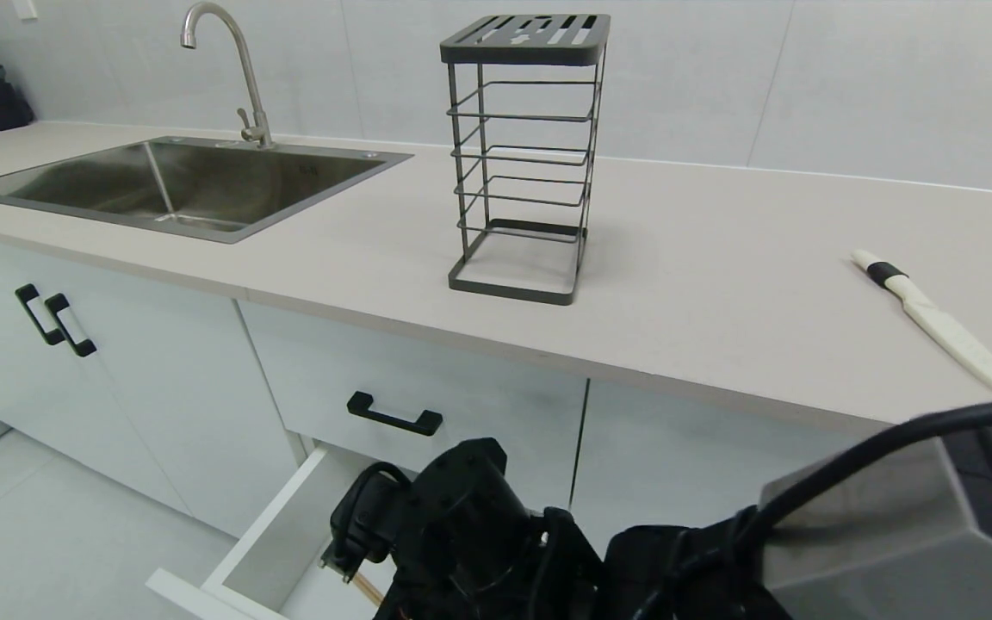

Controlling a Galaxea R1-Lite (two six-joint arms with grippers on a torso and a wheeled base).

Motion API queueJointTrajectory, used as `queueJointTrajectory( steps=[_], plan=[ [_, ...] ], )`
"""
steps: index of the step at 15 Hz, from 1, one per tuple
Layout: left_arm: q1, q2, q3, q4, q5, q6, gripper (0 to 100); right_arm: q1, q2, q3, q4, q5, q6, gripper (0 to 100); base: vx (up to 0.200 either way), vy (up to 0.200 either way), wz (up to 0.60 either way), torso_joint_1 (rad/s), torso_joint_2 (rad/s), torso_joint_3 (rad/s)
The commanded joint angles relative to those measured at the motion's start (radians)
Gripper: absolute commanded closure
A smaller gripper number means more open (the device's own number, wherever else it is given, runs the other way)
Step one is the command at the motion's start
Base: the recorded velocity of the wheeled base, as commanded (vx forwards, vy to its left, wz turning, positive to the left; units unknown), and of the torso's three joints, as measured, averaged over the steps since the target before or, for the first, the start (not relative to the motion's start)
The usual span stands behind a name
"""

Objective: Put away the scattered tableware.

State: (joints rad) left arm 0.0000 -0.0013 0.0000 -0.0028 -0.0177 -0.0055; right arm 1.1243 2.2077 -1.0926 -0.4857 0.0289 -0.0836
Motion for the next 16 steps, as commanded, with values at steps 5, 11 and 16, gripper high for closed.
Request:
queueJointTrajectory(
  steps=[5,11,16],
  plan=[
    [0.000,0.001,0.000,0.000,0.001,-0.001,0,0.020,-0.295,0.352,-0.168,-0.023,-0.004,0,0.000,0.000,0.00,0.000,0.00,0.000],
    [0.000,0.001,0.000,0.000,0.001,-0.001,0,0.049,-0.471,0.502,-0.346,-0.087,-0.007,0,0.000,0.000,0.00,0.000,0.00,0.000],
    [0.000,0.001,0.000,0.000,-0.001,-0.001,0,0.045,-0.803,0.810,-0.343,-0.146,-0.050,0,0.000,0.000,0.00,0.000,0.00,0.000]
  ],
)
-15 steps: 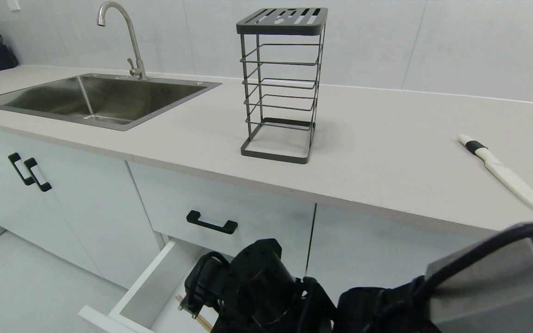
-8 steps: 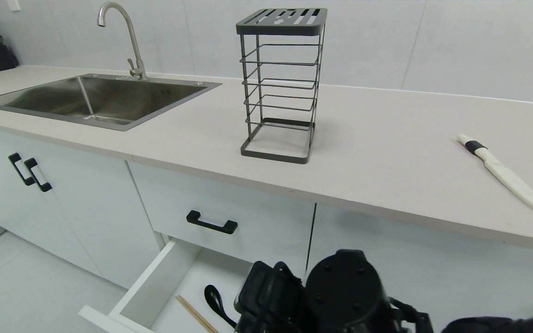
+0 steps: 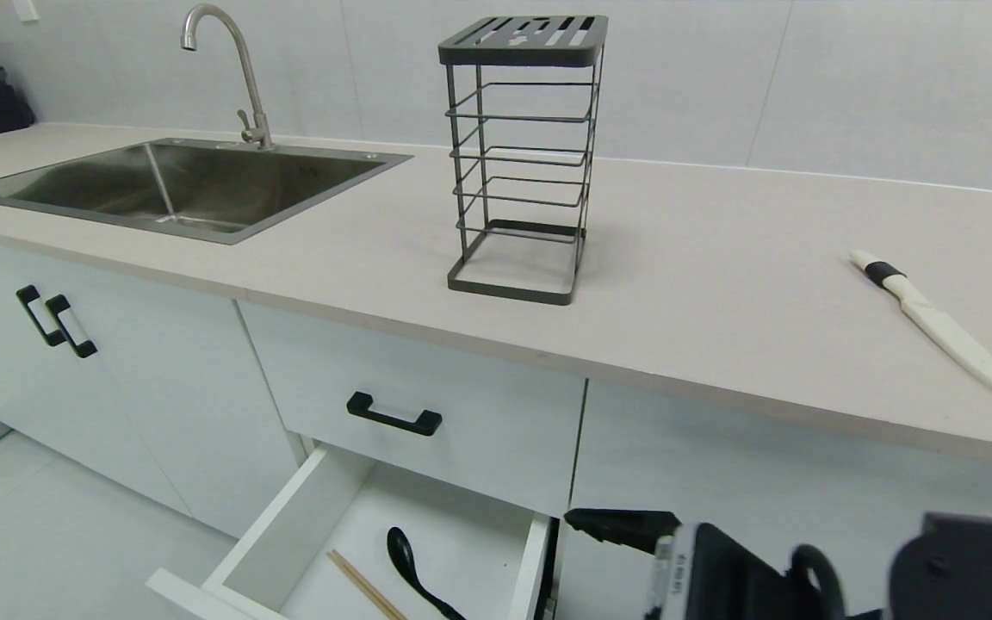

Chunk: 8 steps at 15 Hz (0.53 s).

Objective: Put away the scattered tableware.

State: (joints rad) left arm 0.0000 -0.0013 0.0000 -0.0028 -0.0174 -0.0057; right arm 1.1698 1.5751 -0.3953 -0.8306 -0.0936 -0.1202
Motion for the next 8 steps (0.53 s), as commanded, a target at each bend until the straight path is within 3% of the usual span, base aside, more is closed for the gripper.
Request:
queueJointTrajectory(
  steps=[1,3,6,8],
  plan=[
    [0.000,0.001,0.000,0.000,0.001,0.000,0,0.005,-0.237,0.179,0.004,-0.049,-0.029,0,0.000,0.000,0.00,0.000,0.00,0.000],
    [-0.002,0.001,0.000,0.000,-0.001,0.000,0,0.004,-0.397,0.288,0.004,-0.075,-0.055,0,0.000,0.000,0.00,0.000,0.00,0.000],
    [0.000,0.001,0.000,0.000,0.001,0.000,0,0.004,-0.580,0.314,0.007,-0.104,-0.087,0,0.000,0.000,0.00,0.000,0.00,0.000],
    [0.000,0.001,0.000,0.000,0.001,0.000,0,-0.001,-0.782,0.309,0.088,-0.149,-0.090,0,0.000,0.000,0.00,0.000,0.00,0.000]
  ],
)
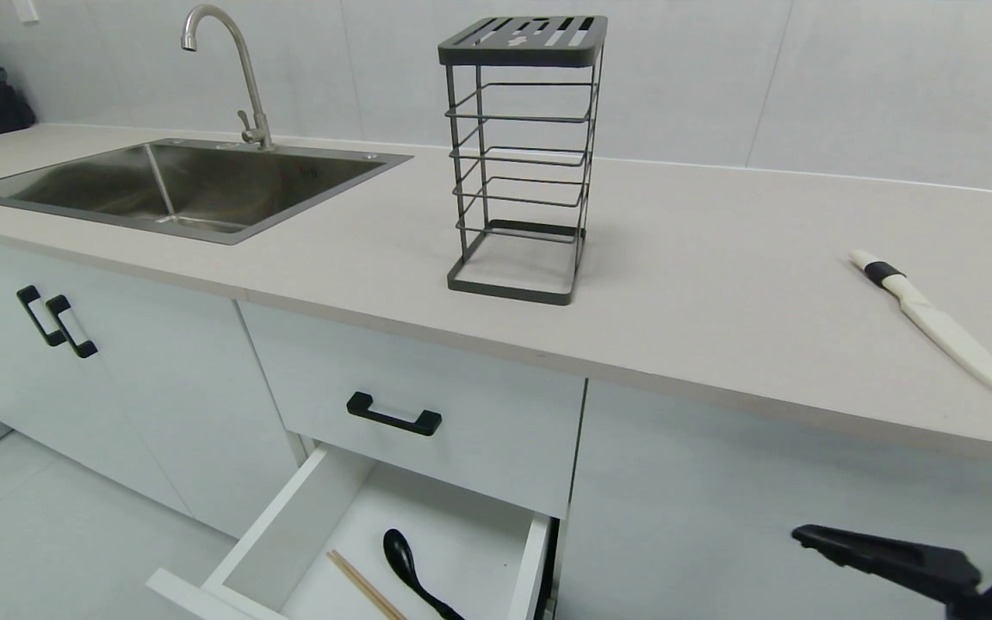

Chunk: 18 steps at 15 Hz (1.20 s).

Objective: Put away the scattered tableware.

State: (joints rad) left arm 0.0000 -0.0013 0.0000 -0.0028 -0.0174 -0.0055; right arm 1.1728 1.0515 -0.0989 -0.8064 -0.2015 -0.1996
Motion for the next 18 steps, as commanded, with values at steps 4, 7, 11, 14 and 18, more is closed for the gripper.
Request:
queueJointTrajectory(
  steps=[4,7,11,14,18],
  plan=[
    [0.000,0.001,0.000,0.000,0.001,-0.001,0,-0.024,-0.559,0.002,0.326,-0.142,-0.058,0,0.000,0.000,0.00,0.000,0.00,0.000],
    [0.000,0.001,0.000,0.000,0.001,-0.001,0,-0.036,-0.602,-0.028,0.340,-0.115,-0.066,0,0.000,0.000,0.00,0.000,0.00,0.000],
    [0.000,0.001,0.000,0.000,0.001,-0.001,0,-0.131,-0.650,-0.142,0.340,-0.052,-0.067,0,0.000,0.000,0.00,0.000,0.00,0.000],
    [0.000,0.001,0.000,0.000,-0.001,-0.001,0,-0.355,-0.693,-0.177,0.339,0.083,-0.064,0,0.000,0.000,0.00,0.000,0.00,0.000],
    [0.000,0.001,0.000,0.000,0.001,-0.001,0,-0.775,-0.801,-0.228,0.348,0.340,-0.008,0,0.000,0.000,0.00,0.000,0.00,0.000]
  ],
)
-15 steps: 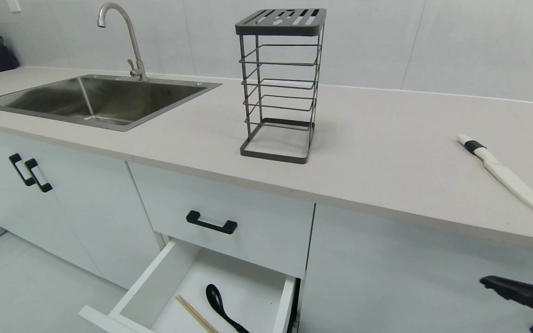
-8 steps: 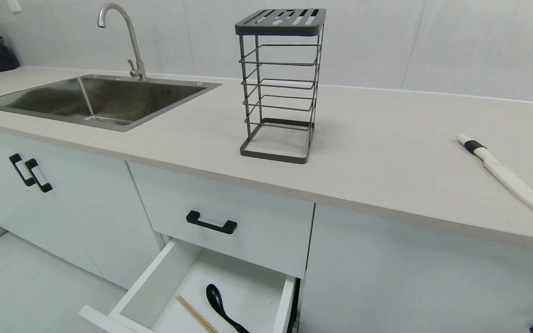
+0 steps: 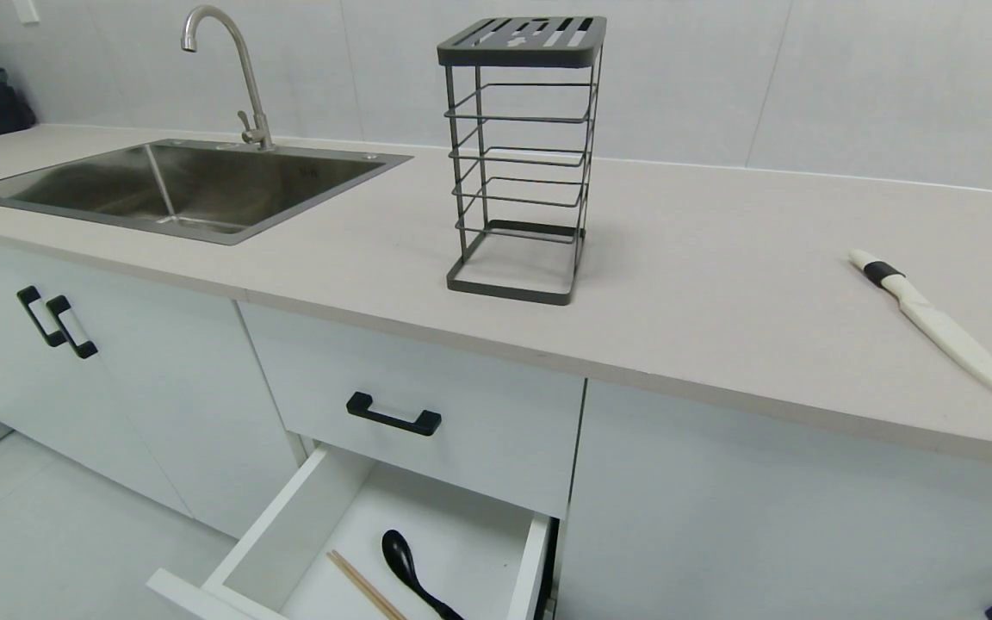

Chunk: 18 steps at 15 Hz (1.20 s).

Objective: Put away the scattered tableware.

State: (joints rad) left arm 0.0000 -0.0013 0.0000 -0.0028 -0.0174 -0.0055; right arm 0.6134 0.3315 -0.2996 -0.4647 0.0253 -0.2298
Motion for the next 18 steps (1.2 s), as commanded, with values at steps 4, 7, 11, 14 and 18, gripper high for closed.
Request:
queueJointTrajectory(
  steps=[4,7,11,14,18],
  plan=[
    [0.000,0.001,0.000,0.000,-0.001,-0.001,0,-0.460,-0.224,-0.053,0.110,0.186,0.018,0,0.000,0.000,0.00,0.000,0.00,0.000],
    [-0.002,0.001,0.000,0.000,-0.001,-0.001,0,-0.468,-0.220,-0.070,0.146,0.100,0.023,0,0.000,0.000,0.00,0.000,0.00,0.000],
    [0.000,0.001,0.000,0.000,-0.001,0.001,0,-0.580,-0.241,-0.110,0.348,0.102,0.018,0,0.000,0.000,0.00,0.000,0.00,0.000],
    [0.000,0.001,0.000,0.000,0.001,0.001,0,-0.613,-0.325,-0.064,0.340,0.117,0.029,0,0.000,0.000,0.00,0.000,0.00,0.000],
    [0.000,0.001,0.000,0.000,-0.001,-0.001,0,-0.613,-0.327,-0.021,0.311,0.122,0.037,0,0.000,0.000,0.00,0.000,0.00,0.000]
  ],
)
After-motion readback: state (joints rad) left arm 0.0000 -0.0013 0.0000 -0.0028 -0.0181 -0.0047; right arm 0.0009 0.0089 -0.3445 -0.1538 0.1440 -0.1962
